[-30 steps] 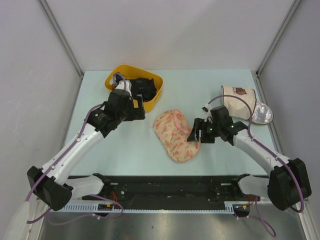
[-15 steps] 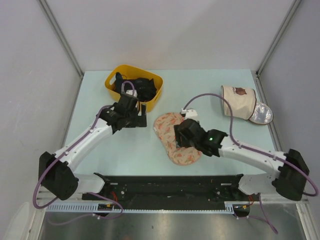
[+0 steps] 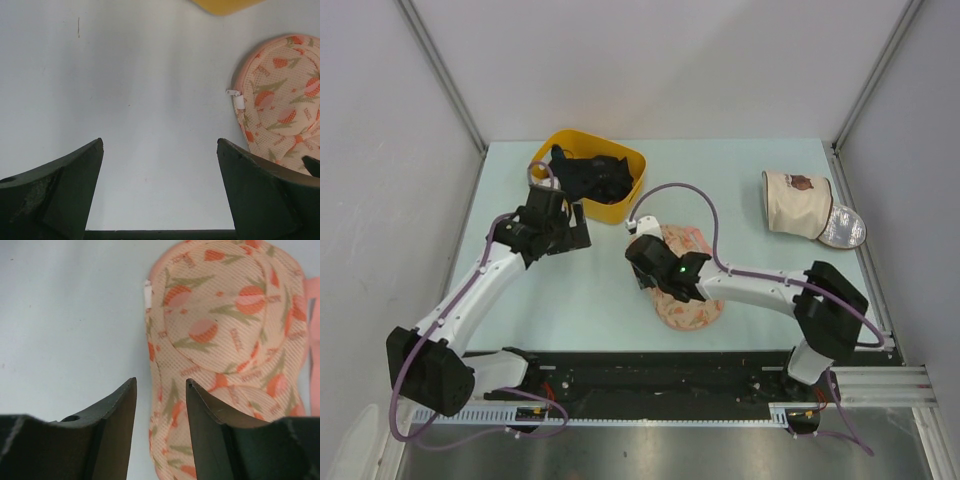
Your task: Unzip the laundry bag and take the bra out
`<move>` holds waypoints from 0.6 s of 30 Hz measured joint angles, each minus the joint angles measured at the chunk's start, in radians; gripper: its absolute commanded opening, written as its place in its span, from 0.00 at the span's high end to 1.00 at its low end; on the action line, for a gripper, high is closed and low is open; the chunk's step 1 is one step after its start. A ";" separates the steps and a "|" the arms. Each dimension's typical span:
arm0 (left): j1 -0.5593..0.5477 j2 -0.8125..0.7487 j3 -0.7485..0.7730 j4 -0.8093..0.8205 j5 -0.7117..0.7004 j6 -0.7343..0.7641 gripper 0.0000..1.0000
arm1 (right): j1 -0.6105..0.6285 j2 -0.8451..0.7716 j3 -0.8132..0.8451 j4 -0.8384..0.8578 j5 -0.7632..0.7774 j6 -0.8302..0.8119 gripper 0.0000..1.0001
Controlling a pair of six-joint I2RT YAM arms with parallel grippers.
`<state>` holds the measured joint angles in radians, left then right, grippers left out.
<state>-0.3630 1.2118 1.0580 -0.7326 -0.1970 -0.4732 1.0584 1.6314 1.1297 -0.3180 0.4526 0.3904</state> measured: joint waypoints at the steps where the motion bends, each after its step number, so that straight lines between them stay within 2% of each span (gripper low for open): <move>1: 0.001 -0.002 -0.003 -0.001 0.002 -0.001 0.00 | 0.000 0.027 0.012 0.011 -0.006 -0.001 0.50; 5: 0.003 -0.002 -0.005 -0.003 0.018 -0.007 0.00 | 0.000 0.129 0.039 0.054 -0.027 0.001 0.52; 8: 0.004 -0.002 -0.005 -0.003 0.021 -0.009 0.00 | -0.008 0.217 0.058 0.077 -0.041 0.003 0.61; 10: 0.005 -0.001 -0.005 -0.003 0.023 -0.009 0.00 | -0.018 0.259 0.060 0.089 -0.051 0.005 0.84; 11: 0.005 -0.001 -0.005 -0.002 0.027 -0.008 0.00 | -0.024 0.281 0.060 0.093 -0.056 0.010 1.00; 16: 0.006 -0.011 -0.028 0.024 0.075 0.003 0.00 | -0.070 0.278 0.062 0.113 -0.082 0.007 1.00; 18: 0.006 -0.032 -0.053 0.043 0.109 0.013 0.00 | -0.082 0.218 0.016 0.127 -0.121 -0.022 1.00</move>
<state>-0.3565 1.1801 1.0046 -0.6899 -0.0879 -0.4599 0.9764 1.8496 1.1461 -0.1913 0.3313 0.3683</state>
